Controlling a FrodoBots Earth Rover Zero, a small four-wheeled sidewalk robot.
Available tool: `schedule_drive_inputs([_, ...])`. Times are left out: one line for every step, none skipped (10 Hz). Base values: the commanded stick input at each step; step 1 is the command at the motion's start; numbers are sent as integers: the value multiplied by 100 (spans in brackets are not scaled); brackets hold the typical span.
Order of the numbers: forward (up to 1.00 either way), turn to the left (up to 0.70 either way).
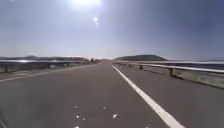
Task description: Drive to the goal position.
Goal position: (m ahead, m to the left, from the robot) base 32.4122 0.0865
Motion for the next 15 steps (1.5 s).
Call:
schedule_drive_inputs([100,0])
schedule_drive_inputs([100,0])
schedule_drive_inputs([100,0])
schedule_drive_inputs([100,0])
schedule_drive_inputs([100,0])
schedule_drive_inputs([100,0])
schedule_drive_inputs([100,0])
schedule_drive_inputs([100,0])
schedule_drive_inputs([100,0])
schedule_drive_inputs([100,0])
schedule_drive_inputs([100,0])
schedule_drive_inputs([100,0])
schedule_drive_inputs([100,0])
schedule_drive_inputs([100,0])
schedule_drive_inputs([100,0])
